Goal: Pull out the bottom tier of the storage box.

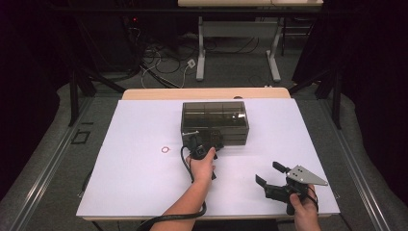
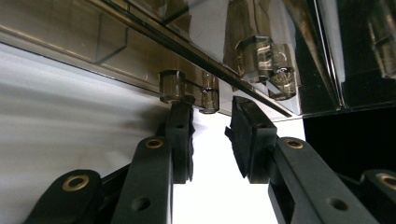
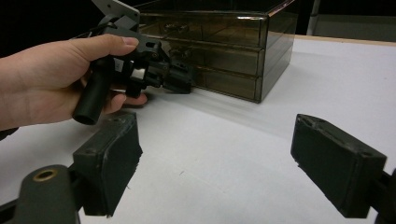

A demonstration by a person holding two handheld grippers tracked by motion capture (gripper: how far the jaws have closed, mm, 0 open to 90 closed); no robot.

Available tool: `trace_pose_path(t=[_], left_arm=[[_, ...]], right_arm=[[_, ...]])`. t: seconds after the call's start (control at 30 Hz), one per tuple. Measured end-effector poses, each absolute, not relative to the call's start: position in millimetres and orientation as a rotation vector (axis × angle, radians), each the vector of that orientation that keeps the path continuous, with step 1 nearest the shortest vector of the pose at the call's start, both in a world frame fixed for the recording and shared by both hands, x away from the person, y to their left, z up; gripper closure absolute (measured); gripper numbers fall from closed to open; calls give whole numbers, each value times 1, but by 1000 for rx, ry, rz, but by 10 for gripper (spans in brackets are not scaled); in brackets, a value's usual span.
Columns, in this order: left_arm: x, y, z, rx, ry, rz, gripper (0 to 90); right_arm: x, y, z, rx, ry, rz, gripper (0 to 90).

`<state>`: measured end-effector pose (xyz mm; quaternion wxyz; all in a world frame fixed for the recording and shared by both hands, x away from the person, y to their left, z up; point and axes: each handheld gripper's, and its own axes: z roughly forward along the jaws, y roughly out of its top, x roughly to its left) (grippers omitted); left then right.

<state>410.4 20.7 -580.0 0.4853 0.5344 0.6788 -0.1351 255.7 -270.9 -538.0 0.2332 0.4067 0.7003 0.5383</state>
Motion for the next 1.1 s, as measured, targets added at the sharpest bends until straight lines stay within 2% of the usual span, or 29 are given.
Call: trace_pose_path(t=[0.33,1.1], left_arm=[[410,22,-581,1306,1663,-325,768],[410,19,-584,1281,1661,-337,822]], right_arm=[[256,-270,-538,1110,1921,1481,150],[257,-271,-539,1116,1929,1481,150]])
